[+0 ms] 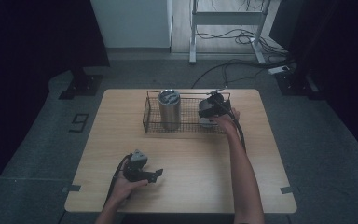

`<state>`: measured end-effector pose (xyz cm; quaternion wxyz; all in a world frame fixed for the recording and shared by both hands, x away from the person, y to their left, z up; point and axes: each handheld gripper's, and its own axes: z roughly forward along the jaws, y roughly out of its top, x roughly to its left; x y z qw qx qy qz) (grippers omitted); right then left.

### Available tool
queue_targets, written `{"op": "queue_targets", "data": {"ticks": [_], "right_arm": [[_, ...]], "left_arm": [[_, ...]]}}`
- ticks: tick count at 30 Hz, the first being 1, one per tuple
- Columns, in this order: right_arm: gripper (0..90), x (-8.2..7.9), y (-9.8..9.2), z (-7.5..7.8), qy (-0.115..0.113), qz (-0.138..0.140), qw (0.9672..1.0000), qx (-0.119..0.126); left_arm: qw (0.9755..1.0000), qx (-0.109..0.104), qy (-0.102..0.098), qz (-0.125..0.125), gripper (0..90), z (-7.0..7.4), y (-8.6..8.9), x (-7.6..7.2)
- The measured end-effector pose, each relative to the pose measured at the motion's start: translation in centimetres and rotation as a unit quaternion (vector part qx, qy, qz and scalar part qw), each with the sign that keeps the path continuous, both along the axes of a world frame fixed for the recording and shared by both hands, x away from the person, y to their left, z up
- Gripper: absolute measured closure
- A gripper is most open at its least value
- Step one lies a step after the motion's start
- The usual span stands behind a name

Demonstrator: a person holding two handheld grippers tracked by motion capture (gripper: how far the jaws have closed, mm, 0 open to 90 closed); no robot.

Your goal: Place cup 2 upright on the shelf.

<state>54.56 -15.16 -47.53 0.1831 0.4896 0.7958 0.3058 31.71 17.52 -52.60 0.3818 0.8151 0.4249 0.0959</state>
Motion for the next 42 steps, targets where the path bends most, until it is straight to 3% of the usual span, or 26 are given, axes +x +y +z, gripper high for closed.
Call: {"op": "queue_targets", "data": {"ticks": [7,10,20,24,38,42], "right_arm": [[5.8,-0.2,-0.1,0.0,0.006,-0.006,1.0,-0.002],[2.7,-0.3,-0.2,0.3,0.009,-0.01,0.9998,0.012],[0.0,-1.2,-0.5,2.1,-0.036,-0.033,0.9982,0.035],[1.0,-2.0,-1.1,2.4,-0.067,-0.04,0.9956,0.052],[3.3,-5.2,-2.7,3.2,-0.1,-0.029,0.9915,0.079],[4.6,-6.3,-2.8,3.4,-0.095,-0.021,0.9926,0.072]], "left_arm": [[1.0,0.001,-0.001,0.0,14.3,0.0,-0.1,0.0],[1.0,0.001,0.0,-0.001,14.2,0.0,-0.1,0.0],[1.0,0.002,-0.001,-0.003,14.2,0.0,-0.2,-0.1],[1.0,0.002,0.0,-0.003,14.2,-0.1,-0.2,-0.1],[1.0,0.006,0.001,0.001,14.2,-0.1,0.0,0.0],[1.0,0.006,0.0,0.002,14.2,0.0,0.0,-0.1]]}}
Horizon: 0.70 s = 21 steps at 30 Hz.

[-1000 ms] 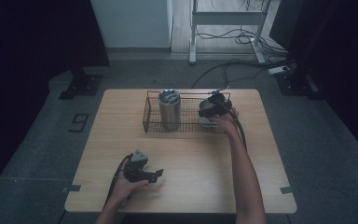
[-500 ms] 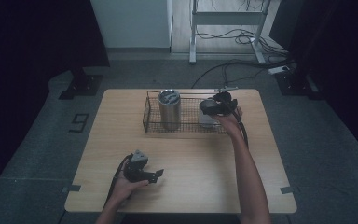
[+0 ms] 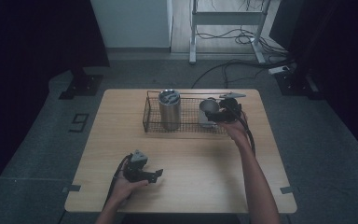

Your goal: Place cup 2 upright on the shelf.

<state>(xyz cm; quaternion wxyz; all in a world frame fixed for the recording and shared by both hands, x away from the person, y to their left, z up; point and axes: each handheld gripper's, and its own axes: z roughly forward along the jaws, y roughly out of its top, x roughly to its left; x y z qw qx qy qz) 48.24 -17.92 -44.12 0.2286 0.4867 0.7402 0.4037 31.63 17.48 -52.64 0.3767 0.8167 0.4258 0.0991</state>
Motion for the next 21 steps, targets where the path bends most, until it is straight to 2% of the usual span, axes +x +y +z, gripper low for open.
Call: {"op": "queue_targets", "data": {"ticks": [2,4,6,14,21], "right_arm": [[7.1,-0.9,-0.2,0.1,-0.013,0.003,0.9999,0.007],[6.5,-1.6,-0.3,0.1,-0.009,0.009,0.9999,0.008],[7.6,-2.6,-0.5,0.1,-0.019,0.013,0.9997,0.011],[9.0,-5.8,-1.5,0.1,-0.034,0.022,0.9989,0.023],[11.9,-8.9,-2.8,-0.8,-0.044,0.019,0.9983,0.034]], "left_arm": [[1.0,0.0,-0.001,0.001,14.2,0.0,0.0,0.0],[1.0,0.0,-0.001,0.001,14.2,0.0,0.1,0.0],[1.0,0.0,-0.001,0.002,14.2,0.0,0.0,0.0],[1.0,0.002,0.0,0.003,14.2,-0.1,-0.1,-0.1],[1.0,0.005,0.002,0.004,14.2,-0.2,0.0,-0.1]]}}
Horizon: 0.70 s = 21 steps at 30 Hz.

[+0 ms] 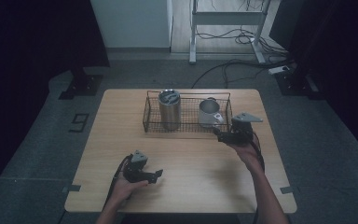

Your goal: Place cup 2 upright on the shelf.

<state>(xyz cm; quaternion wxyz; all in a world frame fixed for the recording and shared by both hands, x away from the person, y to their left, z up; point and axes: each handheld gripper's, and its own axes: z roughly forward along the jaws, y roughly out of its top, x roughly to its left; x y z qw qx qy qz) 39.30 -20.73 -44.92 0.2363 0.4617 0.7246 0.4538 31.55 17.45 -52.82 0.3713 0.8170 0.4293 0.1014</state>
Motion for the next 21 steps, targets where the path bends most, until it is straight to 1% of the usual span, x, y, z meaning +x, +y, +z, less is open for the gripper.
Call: {"op": "queue_targets", "data": {"ticks": [4,7,10,16,21], "right_arm": [[12.9,-1.6,-0.8,-0.8,-0.002,-0.002,1.0,0.007],[13.1,-2.7,-1.3,-1.5,0.002,-0.003,0.9999,0.009],[13.3,-3.9,-2.0,-2.5,0.005,-0.005,0.9998,0.019],[13.4,-6.1,-3.4,-4.6,0.016,-0.009,0.9996,0.02],[13.6,-7.4,-4.6,-6.1,0.026,-0.017,0.9992,0.024]], "left_arm": [[1.0,0.001,0.0,0.001,14.2,-0.1,0.0,0.0],[1.0,0.004,0.001,0.001,14.2,-0.2,0.0,0.0],[1.0,0.005,0.002,0.002,14.2,-0.2,0.0,0.0],[0.9999,0.008,0.004,0.007,14.2,-0.5,0.1,0.0],[0.9999,0.01,0.01,0.009,14.2,-0.7,0.1,0.1]]}}
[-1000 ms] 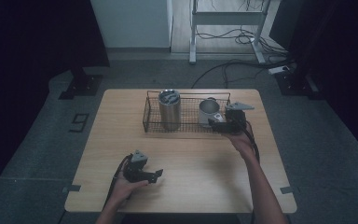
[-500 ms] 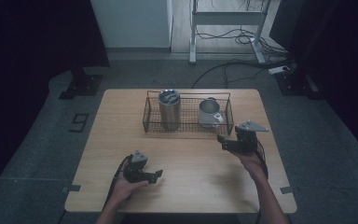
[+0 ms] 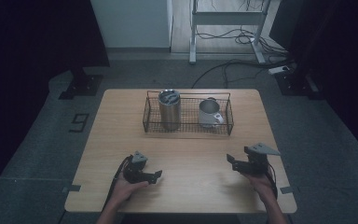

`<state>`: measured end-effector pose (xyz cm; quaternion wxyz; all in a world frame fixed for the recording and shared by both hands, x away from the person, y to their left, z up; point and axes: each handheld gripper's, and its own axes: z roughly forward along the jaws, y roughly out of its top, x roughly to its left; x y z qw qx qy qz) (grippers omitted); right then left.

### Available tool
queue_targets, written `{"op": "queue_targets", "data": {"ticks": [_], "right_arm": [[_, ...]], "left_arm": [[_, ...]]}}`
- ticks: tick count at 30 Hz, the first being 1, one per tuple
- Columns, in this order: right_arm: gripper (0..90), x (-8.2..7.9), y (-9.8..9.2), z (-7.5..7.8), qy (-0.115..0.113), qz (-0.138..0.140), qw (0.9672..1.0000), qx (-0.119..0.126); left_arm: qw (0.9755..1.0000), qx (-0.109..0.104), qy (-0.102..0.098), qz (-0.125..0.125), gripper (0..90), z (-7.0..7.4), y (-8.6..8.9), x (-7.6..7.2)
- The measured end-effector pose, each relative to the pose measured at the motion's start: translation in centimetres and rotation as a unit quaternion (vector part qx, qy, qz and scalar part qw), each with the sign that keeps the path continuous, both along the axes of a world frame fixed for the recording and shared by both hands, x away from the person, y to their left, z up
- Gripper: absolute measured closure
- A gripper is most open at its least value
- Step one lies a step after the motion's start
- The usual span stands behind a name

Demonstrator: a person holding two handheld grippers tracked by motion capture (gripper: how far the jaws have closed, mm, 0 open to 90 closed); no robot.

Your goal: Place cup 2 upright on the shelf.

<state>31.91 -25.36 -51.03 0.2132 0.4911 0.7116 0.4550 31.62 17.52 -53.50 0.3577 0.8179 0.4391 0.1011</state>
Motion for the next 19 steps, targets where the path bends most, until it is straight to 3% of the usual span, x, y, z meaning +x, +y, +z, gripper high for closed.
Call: {"op": "queue_targets", "data": {"ticks": [13,19], "right_arm": [[14.0,-0.4,-1.1,-2.5,0.024,-0.008,0.9997,-0.008],[14.0,-0.4,-1.1,-2.5,0.022,-0.012,0.9996,-0.01]], "left_arm": [[1.0,-0.001,0.005,0.006,14.3,-0.2,0.2,0.0],[0.9999,-0.006,0.005,0.008,14.2,0.0,0.5,0.0]]}}
